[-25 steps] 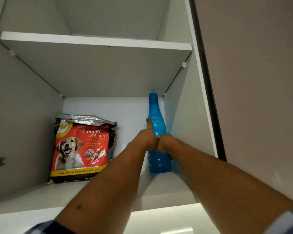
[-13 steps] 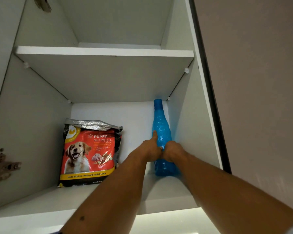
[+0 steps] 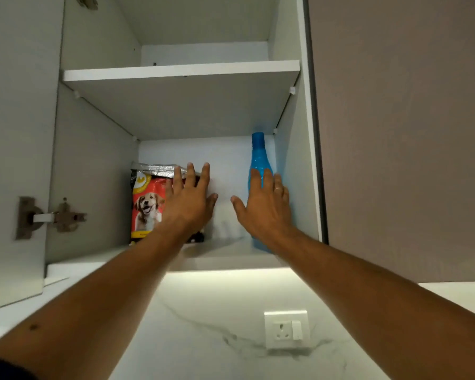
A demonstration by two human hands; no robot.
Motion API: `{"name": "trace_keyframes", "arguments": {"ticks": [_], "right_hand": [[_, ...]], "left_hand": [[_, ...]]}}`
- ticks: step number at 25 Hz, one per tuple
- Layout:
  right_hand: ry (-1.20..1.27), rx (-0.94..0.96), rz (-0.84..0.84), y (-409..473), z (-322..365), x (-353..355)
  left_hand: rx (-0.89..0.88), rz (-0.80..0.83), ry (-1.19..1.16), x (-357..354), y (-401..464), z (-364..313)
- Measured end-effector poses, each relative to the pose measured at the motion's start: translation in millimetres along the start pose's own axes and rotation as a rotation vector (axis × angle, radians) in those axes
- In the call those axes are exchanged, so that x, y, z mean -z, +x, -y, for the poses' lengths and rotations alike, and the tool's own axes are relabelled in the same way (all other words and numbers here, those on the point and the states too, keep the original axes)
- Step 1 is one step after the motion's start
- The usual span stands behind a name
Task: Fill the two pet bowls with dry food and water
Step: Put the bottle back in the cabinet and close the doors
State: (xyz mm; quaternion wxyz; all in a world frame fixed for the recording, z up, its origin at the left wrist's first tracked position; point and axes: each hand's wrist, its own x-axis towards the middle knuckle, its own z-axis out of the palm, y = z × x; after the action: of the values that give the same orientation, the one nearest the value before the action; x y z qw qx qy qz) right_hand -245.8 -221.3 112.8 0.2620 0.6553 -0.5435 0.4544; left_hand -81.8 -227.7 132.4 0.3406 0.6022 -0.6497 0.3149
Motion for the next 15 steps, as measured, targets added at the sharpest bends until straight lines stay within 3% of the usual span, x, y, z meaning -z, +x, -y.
{"name": "trace_keyframes", "arguments": {"ticks": [7,15], "right_hand": [[-0.076,0.151,0.011,-59.0,43.5,65.1],[-0.172,0.127,-0.007,-147.4,131.2,167.6]], "left_hand": [[-0.039,-0.124,0.140,79.6,-79.2,38.7],[-0.053,-0.204,0.167,207.8,-180.8,82.4]]}}
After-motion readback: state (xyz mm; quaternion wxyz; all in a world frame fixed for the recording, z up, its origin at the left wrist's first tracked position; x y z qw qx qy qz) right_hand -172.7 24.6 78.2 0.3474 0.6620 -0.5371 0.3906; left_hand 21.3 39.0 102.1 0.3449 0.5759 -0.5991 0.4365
